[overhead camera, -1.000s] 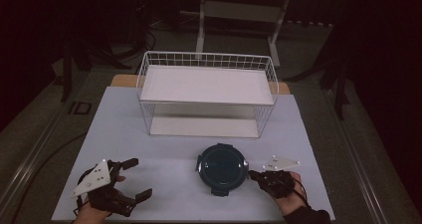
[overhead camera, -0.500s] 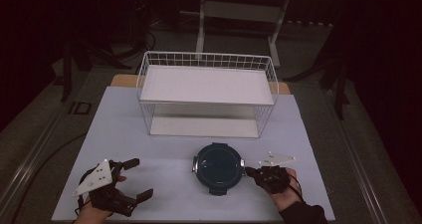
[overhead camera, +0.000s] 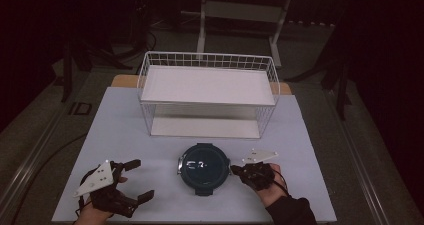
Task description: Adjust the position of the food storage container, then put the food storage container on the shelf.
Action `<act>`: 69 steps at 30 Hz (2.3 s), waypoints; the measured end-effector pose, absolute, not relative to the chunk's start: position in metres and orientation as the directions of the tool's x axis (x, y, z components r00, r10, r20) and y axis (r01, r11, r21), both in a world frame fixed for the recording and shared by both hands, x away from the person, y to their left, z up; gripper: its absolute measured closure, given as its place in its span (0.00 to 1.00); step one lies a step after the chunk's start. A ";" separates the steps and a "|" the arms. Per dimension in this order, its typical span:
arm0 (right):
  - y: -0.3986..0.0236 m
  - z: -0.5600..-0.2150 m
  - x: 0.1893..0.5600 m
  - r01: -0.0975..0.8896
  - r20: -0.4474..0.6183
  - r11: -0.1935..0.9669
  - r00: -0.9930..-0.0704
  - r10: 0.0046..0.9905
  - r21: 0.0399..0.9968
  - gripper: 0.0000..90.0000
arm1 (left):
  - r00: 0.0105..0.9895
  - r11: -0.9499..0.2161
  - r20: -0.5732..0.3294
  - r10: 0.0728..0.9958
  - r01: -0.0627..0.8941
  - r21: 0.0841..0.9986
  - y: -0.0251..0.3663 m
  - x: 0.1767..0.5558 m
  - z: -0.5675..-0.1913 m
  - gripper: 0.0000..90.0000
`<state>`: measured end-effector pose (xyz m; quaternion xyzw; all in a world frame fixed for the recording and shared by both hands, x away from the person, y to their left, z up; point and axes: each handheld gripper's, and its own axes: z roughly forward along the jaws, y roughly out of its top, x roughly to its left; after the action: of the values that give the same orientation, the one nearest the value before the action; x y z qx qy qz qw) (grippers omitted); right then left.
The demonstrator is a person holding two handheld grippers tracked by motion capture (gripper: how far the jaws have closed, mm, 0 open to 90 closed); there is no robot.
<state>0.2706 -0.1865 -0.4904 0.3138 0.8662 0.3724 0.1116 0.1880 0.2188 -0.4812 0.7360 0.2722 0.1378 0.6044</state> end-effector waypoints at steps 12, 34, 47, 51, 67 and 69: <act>-0.156 -0.492 0.276 0.435 0.048 0.539 -0.807 0.588 0.722 1.00 | 0.818 -0.126 -0.129 0.561 0.238 0.963 0.218 0.189 -0.482 0.00; -0.161 -0.478 0.266 0.403 0.049 0.485 -0.805 0.591 0.777 0.75 | 0.812 -0.125 -0.134 0.568 0.246 0.961 0.218 0.189 -0.482 0.00; -0.174 -0.450 0.246 0.333 0.091 0.332 -0.814 0.574 0.883 0.14 | 0.818 -0.124 -0.142 0.558 0.251 0.960 0.211 0.184 -0.468 0.00; -0.178 -0.444 0.243 0.304 0.074 0.322 -0.820 0.568 0.897 0.15 | 0.815 -0.132 -0.152 0.560 0.269 0.954 0.210 0.185 -0.460 0.00; -0.186 -0.431 0.228 0.197 0.036 0.227 -0.825 0.563 0.954 0.15 | 0.697 -0.151 -0.255 0.670 0.464 0.873 0.214 0.228 -0.436 0.00; -0.185 -0.430 0.228 0.206 0.059 0.209 -0.833 0.551 0.956 0.13 | 0.680 -0.149 -0.272 0.681 0.492 0.858 0.216 0.235 -0.439 0.00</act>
<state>0.2279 -0.1854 -0.4299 0.2481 0.7632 0.5778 0.1490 0.2350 0.2155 -0.4387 0.7524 0.3897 0.0905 0.5232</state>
